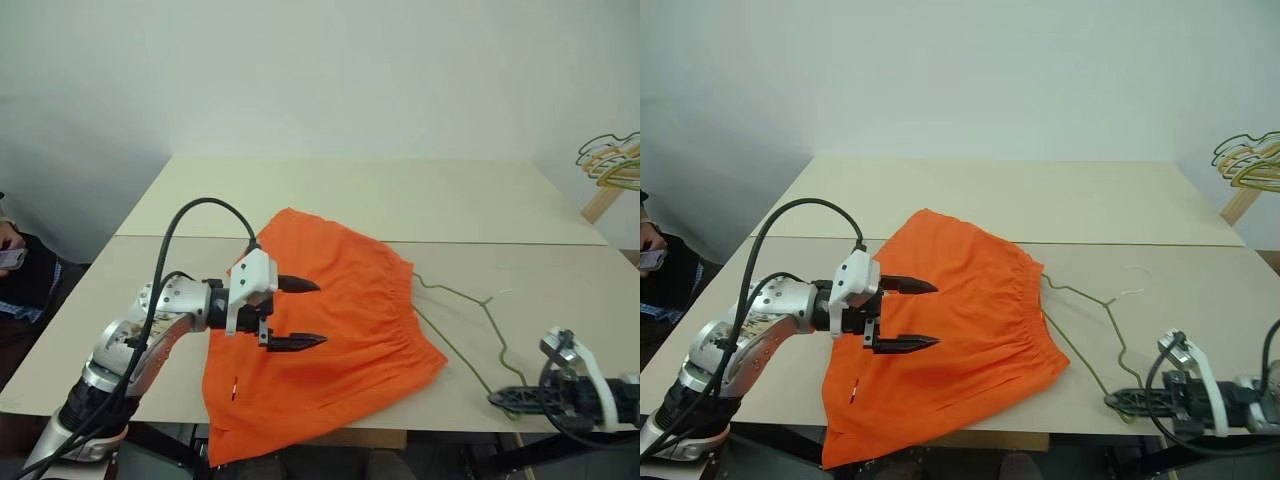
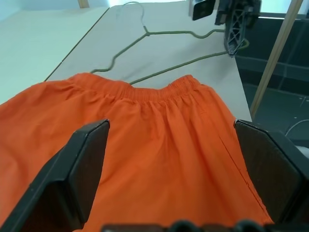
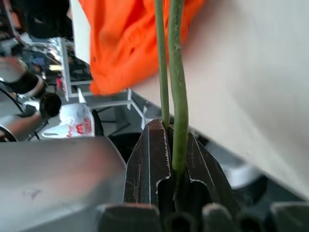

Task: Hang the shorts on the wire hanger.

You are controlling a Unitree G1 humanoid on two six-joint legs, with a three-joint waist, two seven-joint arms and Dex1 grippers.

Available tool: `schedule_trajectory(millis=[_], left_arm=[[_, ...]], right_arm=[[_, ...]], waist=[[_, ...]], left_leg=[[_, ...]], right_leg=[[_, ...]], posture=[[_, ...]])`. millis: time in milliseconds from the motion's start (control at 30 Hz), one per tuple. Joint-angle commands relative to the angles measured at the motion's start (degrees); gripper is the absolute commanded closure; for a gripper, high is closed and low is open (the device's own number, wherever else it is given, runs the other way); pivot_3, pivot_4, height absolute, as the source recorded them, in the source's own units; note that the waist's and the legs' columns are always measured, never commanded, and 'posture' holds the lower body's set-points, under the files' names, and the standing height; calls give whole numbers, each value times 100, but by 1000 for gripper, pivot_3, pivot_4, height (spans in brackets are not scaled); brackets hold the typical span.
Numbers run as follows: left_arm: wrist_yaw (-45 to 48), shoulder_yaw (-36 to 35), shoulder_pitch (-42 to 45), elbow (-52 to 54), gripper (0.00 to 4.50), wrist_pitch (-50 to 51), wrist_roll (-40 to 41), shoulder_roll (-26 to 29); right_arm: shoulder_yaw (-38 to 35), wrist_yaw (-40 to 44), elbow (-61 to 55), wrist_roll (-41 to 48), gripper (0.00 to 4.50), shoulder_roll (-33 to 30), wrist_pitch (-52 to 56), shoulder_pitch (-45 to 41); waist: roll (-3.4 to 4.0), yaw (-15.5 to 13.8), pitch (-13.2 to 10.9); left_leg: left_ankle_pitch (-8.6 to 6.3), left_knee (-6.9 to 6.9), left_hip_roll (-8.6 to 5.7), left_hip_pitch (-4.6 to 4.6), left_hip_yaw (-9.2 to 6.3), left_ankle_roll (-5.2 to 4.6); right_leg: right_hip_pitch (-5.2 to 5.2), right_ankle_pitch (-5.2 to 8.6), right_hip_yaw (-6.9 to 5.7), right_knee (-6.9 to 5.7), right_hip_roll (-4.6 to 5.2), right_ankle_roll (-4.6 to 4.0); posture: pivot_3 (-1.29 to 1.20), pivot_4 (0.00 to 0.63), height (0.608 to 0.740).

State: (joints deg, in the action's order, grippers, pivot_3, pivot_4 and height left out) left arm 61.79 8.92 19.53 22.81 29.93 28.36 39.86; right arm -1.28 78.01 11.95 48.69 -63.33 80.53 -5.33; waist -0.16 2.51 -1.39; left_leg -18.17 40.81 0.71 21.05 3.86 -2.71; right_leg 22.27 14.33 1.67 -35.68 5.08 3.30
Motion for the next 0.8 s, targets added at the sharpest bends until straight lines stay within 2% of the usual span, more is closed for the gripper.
schedule_trajectory(millis=[33,167,433,600,800], left_arm=[[-38,-71,70,67,13,-115,-45,7],[-78,-128,-12,92,13,-105,-77,56],[-171,-114,-96,95,13,-90,-111,9],[-230,-90,-106,92,13,-109,-140,-33],[-258,-91,-132,55,13,-159,-167,-56]], right_arm=[[308,188,140,-92,4500,72,-54,-427],[820,377,347,-296,4500,224,-151,-916],[1455,482,1795,-1095,4500,724,-613,-2054],[1859,997,2250,-1548,4500,865,-1088,-2376],[1581,762,2734,-1724,4500,1267,-1179,-2762]], waist=[[4,-22,3],[2,-39,4],[1,-43,4],[3,-64,5],[0,-39,8]], left_leg=[[0,0,0,1,0,0],[0,0,-1,4,-1,0],[2,2,-1,2,0,3],[3,2,-5,4,-1,6],[5,2,-2,3,0,10]], right_leg=[[3,0,0,-3,0,0],[4,0,0,-2,2,0],[4,0,0,-6,1,0],[4,0,-1,-6,4,0],[4,-1,-1,-9,4,0]], posture=[[-69,0,740],[-51,0,740],[-45,0,740],[-37,0,740],[-40,0,740]])
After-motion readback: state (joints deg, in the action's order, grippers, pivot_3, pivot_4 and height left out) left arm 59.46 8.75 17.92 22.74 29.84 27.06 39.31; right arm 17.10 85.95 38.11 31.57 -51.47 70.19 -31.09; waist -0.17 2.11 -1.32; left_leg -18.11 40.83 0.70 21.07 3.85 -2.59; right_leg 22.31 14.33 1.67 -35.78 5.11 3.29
